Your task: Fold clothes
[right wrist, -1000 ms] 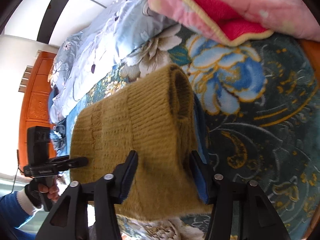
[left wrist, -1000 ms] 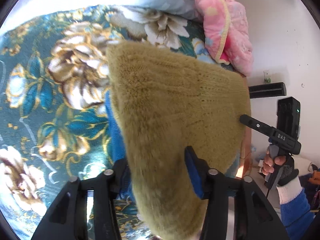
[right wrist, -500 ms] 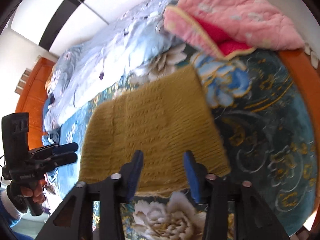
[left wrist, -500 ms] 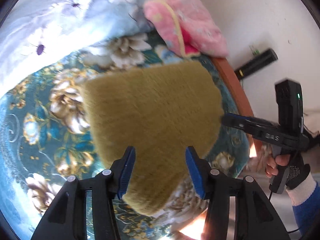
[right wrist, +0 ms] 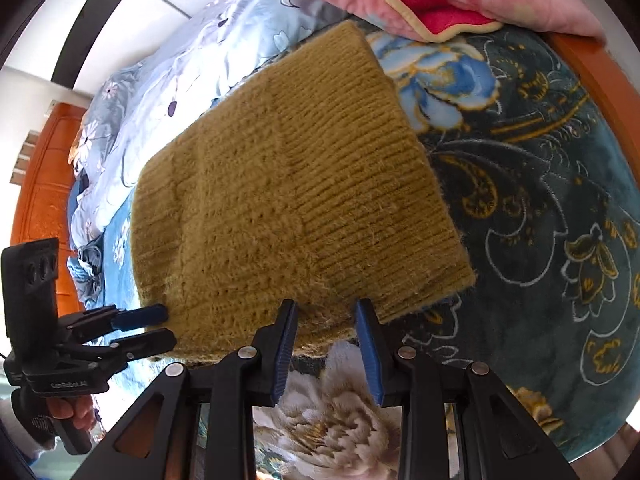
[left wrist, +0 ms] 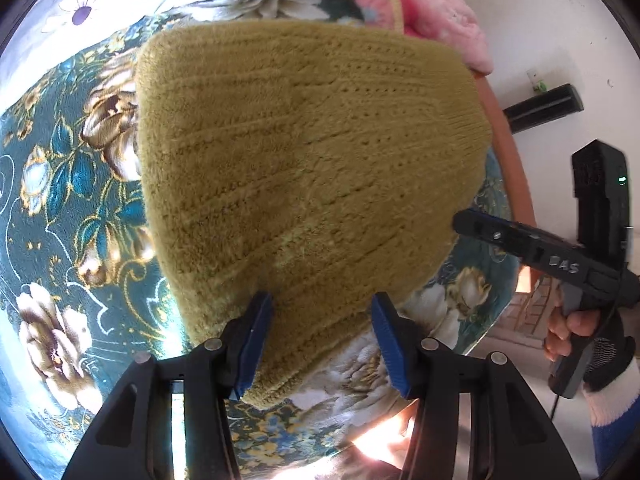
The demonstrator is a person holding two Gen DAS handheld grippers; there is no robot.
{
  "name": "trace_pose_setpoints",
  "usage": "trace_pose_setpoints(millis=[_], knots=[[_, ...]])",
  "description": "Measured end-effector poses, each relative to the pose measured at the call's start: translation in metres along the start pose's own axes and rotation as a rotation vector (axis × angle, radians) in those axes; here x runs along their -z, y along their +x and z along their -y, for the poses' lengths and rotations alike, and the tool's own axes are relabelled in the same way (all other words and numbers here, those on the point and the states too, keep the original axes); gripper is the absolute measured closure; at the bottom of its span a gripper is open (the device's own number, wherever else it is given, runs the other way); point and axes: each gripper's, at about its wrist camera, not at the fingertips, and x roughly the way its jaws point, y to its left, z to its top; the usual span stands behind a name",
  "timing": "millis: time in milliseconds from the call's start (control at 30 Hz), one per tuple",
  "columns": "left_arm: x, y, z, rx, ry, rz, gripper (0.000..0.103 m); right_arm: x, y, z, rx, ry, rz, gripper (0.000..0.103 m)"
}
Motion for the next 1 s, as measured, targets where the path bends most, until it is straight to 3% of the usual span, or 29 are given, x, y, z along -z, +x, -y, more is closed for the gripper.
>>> trace_pose_setpoints(millis=[267,367,500,600,667,700,800,900,1000], knots=[[-0.001,-0.021,0.016,-0.010,0.037,0.047,0.049,-0.005,-0.026,-0.014,0.026,-0.040,0.044,0.069],[0.002,-0.030,0.023,-0.012,0.045,0.078,0.032,-0.007,-0.044,-0.023,0.036,-0.053,0.070,0.069],[0.008,-0.039,0.030,-0.015,0.049,0.120,0.025,-0.001,-0.059,-0.039,0.072,-0.090,0.099,0.069],[0.013,-0.046,0.032,-0.016,0.065,0.140,0.019,0.005,-0.066,-0.048,0.111,-0.110,0.103,0.062],[0.015,-0.050,0.032,-0.012,0.051,0.159,0.016,0.011,-0.069,-0.052,0.111,-0.113,0.106,0.050],[0.015,-0.052,0.031,-0.010,0.047,0.167,0.008,0.014,-0.070,-0.055,0.112,-0.116,0.105,0.044],[0.022,-0.062,0.028,0.004,0.054,0.194,0.000,0.024,-0.071,-0.062,0.106,-0.119,0.102,0.040],[0.031,-0.067,0.025,0.011,0.082,0.198,0.000,0.032,-0.070,-0.067,0.109,-0.117,0.103,0.030],[0.037,-0.073,0.022,-0.002,0.096,0.209,0.000,0.042,-0.071,-0.075,0.113,-0.122,0.099,0.029]])
